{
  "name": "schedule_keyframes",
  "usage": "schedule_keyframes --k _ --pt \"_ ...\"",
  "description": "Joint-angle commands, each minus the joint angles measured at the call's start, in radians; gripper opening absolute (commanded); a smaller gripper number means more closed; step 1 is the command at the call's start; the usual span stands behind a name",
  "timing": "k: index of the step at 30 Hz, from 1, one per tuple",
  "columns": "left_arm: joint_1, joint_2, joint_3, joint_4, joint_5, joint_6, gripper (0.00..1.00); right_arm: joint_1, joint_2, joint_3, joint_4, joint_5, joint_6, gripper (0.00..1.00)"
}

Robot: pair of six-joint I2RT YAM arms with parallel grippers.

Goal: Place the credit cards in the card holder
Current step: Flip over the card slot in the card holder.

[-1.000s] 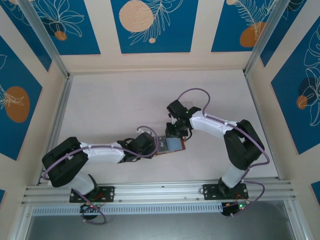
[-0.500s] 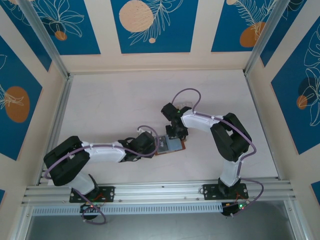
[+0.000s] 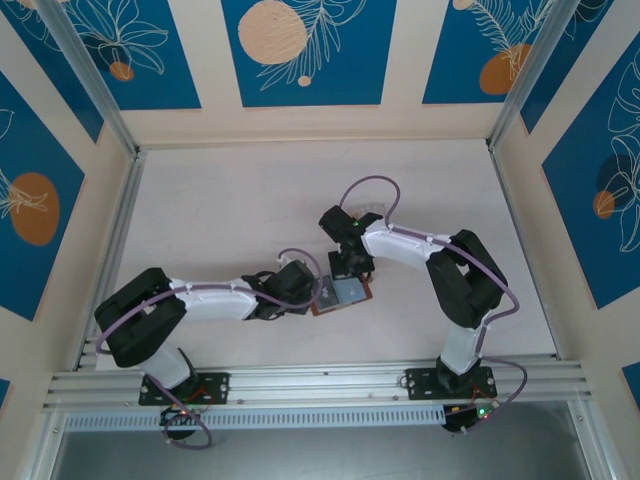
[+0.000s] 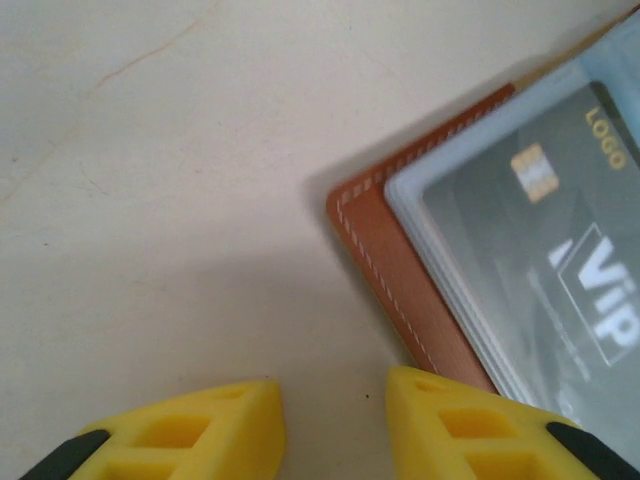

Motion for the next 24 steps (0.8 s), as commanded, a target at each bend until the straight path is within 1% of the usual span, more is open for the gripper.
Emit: schedule_keyframes --k 1,7,11,15,20,24 --pt "-0.017 0.13 -0.011 0.122 0.113 -0.009 0.35 0.008 -0.051 0.037 -0.023 -0.137 0.015 0.0" --pt "-0.024 0.151 -0.004 0.141 0.115 -0.017 0.34 0.005 -0.026 -0.006 0.084 -0.316 0.088 0.0" --pt "-0.025 0.151 -0.008 0.15 0.113 -0.018 0.34 0.008 0.009 -0.052 0.157 -0.392 0.13 0.01" --pt "-0.027 0.149 -0.015 0.153 0.112 -0.017 0.34 0.012 0.026 -0.083 0.203 -0.433 0.157 0.07" --pt "-0.026 0.149 -0.012 0.148 0.112 -0.011 0.34 0.013 0.017 -0.127 0.257 -0.478 0.181 0.23" --pt "-0.026 0.141 -0.023 0.154 0.107 -0.017 0.34 0.011 0.016 -0.152 0.287 -0.518 0.192 0.31"
